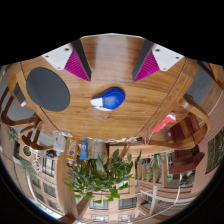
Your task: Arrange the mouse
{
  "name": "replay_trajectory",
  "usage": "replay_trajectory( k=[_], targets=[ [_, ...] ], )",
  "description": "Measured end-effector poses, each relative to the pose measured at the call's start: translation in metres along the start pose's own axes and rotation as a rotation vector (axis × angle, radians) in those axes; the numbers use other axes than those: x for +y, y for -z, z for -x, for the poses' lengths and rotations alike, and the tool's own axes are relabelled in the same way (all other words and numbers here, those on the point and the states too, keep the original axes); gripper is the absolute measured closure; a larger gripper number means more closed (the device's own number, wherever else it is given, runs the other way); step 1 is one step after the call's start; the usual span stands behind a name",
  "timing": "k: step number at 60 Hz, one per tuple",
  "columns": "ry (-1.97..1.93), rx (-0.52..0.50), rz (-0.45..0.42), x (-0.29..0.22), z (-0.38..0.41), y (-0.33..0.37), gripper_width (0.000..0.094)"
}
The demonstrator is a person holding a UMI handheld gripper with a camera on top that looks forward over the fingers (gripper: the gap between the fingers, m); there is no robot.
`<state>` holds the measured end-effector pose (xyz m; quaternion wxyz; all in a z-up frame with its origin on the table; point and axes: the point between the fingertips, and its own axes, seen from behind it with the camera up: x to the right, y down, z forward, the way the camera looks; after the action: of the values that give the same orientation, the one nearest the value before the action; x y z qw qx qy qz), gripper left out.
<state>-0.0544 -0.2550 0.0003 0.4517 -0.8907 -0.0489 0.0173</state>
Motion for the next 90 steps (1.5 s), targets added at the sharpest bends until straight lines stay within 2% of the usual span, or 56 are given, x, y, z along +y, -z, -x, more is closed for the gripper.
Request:
replay_trajectory(
  k=[11, 26, 32, 36, 48, 52, 57, 65, 70, 73, 78, 80, 82, 84, 90],
  targets=[
    [-0.073, -0.027, 0.027, -0.03, 0.015, -0.057, 0.0076],
    [-0.115, 0.035, 0.037, -0.063, 0.009, -0.103, 0.0125],
    [-0.089, 0.082, 0.046, -0.069, 0.006, -0.115, 0.0242],
    [-0.066, 0.121, 0.036, -0.072, 0.0, -0.118, 0.0428],
    [-0.082, 0.106, 0.037, -0.072, 0.0, -0.117, 0.0555],
    [-0.067, 0.094, 0.026, -0.075, -0.003, -0.112, 0.0567],
    [-0.024, 0.071, -0.065, -0.104, -0.005, -0.082, 0.0565],
    [-0.047, -0.037, -0.293, -0.195, -0.012, 0.012, 0.0565],
    [-0.065, -0.033, -0.418, -0.234, -0.046, 0.063, 0.0565],
    [-0.067, -0.011, -0.432, -0.245, -0.075, 0.074, 0.0566],
    [-0.095, 0.047, -0.397, -0.23, -0.13, 0.069, 0.0568],
    [-0.102, 0.085, -0.358, -0.216, -0.154, 0.058, 0.0568],
    [-0.107, 0.115, -0.318, -0.178, -0.174, 0.047, 0.0569],
    [-0.117, 0.14, -0.257, -0.168, -0.193, 0.028, 0.0569],
    [-0.126, 0.192, -0.11, -0.096, -0.23, -0.013, 0.0566]
  ],
)
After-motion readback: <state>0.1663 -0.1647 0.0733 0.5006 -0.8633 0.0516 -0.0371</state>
